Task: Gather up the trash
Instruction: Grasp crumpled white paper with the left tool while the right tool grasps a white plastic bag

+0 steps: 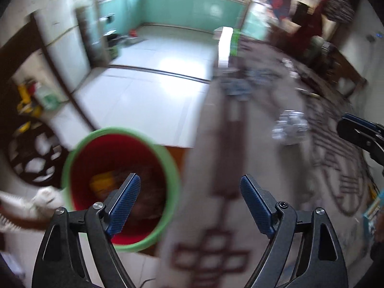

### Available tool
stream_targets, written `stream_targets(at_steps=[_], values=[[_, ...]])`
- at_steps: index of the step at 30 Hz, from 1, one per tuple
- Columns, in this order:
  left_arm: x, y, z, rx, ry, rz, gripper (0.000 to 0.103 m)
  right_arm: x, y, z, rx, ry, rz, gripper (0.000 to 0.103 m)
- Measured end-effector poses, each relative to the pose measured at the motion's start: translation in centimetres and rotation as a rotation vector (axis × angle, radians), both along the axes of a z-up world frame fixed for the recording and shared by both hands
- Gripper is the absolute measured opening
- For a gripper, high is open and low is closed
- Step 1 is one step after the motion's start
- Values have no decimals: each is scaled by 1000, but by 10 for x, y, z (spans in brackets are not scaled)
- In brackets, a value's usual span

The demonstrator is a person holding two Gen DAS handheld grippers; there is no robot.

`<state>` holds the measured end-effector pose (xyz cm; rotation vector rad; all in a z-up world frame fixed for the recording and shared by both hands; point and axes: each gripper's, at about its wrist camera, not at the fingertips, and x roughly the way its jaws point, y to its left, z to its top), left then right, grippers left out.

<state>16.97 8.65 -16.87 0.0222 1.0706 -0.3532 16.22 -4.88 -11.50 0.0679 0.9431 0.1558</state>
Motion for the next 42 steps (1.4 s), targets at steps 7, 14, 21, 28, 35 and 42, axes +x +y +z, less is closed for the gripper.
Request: stream_targets(at_steps=[7, 14, 21, 28, 35, 42], values=[[27, -106, -8, -27, -21, -157, 87, -14, -74, 18, -35, -27, -116, 47], [49, -163, -29, -30, 36, -219, 87, 12, -147, 35, -2, -91, -214, 47], [51, -181, -44, 10, 36, -240, 57, 134, -220, 34, -20, -93, -233, 47], [56, -179, -44, 11, 50, -211, 55, 272, -259, -18, -37, 67, -107, 47], [55, -184, -45, 31, 43, -215, 57, 349, -280, -89, -121, 209, 35, 47], [57, -189, -46, 65, 5, -259, 57, 357, -277, -135, -193, 273, 129, 42]])
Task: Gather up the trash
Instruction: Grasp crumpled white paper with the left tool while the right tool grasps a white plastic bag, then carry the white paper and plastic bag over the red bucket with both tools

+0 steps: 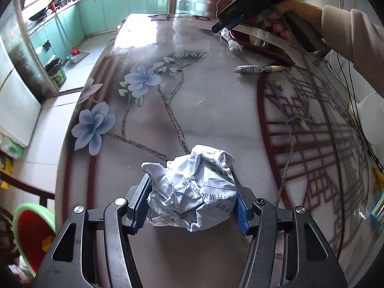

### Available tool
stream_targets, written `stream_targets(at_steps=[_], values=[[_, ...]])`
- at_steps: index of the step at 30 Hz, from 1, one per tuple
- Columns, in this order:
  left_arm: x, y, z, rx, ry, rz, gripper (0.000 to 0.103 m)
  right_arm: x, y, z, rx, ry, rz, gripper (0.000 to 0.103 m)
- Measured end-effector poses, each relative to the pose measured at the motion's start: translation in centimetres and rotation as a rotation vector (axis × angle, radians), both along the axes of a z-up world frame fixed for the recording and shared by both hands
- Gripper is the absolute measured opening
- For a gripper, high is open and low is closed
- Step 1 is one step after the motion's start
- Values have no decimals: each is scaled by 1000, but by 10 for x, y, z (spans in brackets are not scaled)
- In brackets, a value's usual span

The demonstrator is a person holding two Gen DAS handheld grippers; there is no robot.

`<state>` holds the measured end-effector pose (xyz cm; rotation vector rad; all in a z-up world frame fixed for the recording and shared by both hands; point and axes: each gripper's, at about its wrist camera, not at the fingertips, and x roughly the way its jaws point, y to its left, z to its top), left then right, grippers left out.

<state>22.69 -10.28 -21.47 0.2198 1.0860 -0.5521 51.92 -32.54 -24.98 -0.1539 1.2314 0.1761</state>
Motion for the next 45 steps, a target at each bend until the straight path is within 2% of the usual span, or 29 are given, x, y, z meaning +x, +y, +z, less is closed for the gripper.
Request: stream_targets(at_steps=[1, 3, 4, 5, 9, 14, 18, 23, 26, 32, 39, 45], values=[[2, 0, 0, -8, 4, 4, 57, 1, 1, -3, -7, -2, 8, 39], [7, 3, 1, -27, 16, 20, 57, 3, 1, -6, 33, -7, 13, 19], [8, 5, 1, -33, 20, 28, 57, 3, 1, -7, 29, -12, 8, 13], [10, 6, 1, -41, 25, 39, 57, 3, 3, -8, 8, -15, 10, 2], [13, 8, 1, -48, 38, 61, 57, -5, 6, -4, -6, -36, 10, 1], [12, 20, 2, -43, 74, 106, 57, -43, 16, 44, 148, -152, -25, 1], [9, 34, 4, -43, 111, 154, 57, -85, 38, 88, 203, -239, -8, 1], [-7, 50, 20, -43, 80, 183, 57, -150, 83, 137, 136, -320, 5, 1], [-21, 59, 34, -48, 49, 191, 57, -186, 108, 157, 139, -349, -11, 1], [-48, 76, 56, -69, 0, 180, 55, -271, 166, 180, 159, -355, -58, 1], [-86, 105, 66, -88, -23, 179, 52, -349, 201, 189, 209, -341, -79, 1], [-107, 131, 72, -26, -66, 192, 52, -393, 227, 199, 198, -353, -71, 1]])
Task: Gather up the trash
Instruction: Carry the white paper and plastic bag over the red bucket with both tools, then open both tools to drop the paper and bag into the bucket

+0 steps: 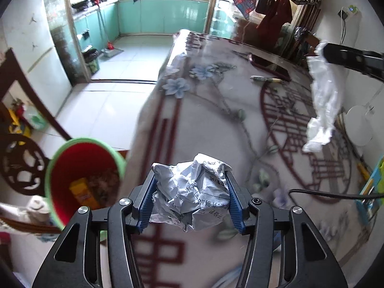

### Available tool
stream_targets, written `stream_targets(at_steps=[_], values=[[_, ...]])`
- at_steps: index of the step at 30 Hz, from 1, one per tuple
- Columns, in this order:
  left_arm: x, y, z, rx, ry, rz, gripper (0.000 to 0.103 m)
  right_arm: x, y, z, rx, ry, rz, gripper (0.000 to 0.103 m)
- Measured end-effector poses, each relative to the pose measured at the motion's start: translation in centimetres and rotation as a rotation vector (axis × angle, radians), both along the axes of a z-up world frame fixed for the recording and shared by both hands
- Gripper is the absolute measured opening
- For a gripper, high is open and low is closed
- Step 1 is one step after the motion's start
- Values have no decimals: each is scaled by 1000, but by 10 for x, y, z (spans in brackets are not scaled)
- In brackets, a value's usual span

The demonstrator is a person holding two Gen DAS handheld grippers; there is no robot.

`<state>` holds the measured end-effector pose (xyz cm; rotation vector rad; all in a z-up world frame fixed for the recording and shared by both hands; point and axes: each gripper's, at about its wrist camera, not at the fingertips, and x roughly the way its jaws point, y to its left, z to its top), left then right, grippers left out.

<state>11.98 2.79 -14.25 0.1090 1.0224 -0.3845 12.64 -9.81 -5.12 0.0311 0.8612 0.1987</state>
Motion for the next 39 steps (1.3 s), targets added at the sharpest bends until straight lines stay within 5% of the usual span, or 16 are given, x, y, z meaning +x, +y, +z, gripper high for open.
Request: stream_targets(at_steps=[12, 31, 35, 39], values=[[-8, 70, 16, 56, -74, 138, 52, -19, 73, 5, 44, 5, 123, 1], [23, 176, -16, 97, -14, 357, 56, 41, 195, -34, 151, -1, 316, 1], [32, 201, -20, 90, -6, 459, 91, 61, 227, -47, 138, -3, 366, 35], [34, 214, -13, 73, -13, 507, 96, 63, 233, -48, 160, -26, 345, 59]])
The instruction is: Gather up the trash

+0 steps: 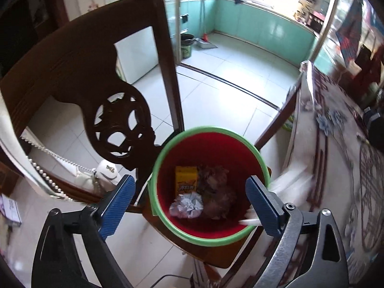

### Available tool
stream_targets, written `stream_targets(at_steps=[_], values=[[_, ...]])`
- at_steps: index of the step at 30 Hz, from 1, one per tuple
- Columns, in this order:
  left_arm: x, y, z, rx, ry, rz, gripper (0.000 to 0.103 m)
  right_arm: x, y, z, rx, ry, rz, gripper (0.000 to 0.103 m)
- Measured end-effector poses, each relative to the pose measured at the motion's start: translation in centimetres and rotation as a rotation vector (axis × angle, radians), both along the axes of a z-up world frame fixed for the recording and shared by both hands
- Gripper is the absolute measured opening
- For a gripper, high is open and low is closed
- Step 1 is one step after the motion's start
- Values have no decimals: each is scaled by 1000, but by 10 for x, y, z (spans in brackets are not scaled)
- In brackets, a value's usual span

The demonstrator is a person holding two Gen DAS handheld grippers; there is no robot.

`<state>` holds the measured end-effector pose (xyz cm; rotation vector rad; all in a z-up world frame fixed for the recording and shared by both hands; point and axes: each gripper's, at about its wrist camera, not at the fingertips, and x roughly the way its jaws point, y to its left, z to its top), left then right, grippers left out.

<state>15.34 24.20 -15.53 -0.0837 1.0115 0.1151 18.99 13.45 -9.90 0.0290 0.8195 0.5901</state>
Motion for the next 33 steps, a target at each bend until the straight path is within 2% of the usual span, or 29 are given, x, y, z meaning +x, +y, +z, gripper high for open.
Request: stream_targets(at_steps=[3, 7, 11, 20, 25, 28, 33], values=[[-8, 0, 15, 10, -44, 32, 103, -8, -11, 9, 4, -16, -60, 63], [-21, -15, 37, 55, -127, 28, 103, -32, -29, 26, -50, -91, -144, 73], [-32, -33, 57, 56, -184, 14, 103, -58, -54, 42, -64, -165, -244, 82], [-80, -84, 103, 49, -315, 50, 103, -124, -124, 76, -18, -288, -350, 87], [-107, -110, 124, 60, -382, 39, 103, -169, -154, 91, 0, -387, -402, 91], [-117, -129, 130, 64, -391, 9, 103, -187, -168, 96, 24, -384, -422, 95], [-134, -148, 134, 93, -407, 38, 103, -204, -188, 101, 44, -362, -448, 95]])
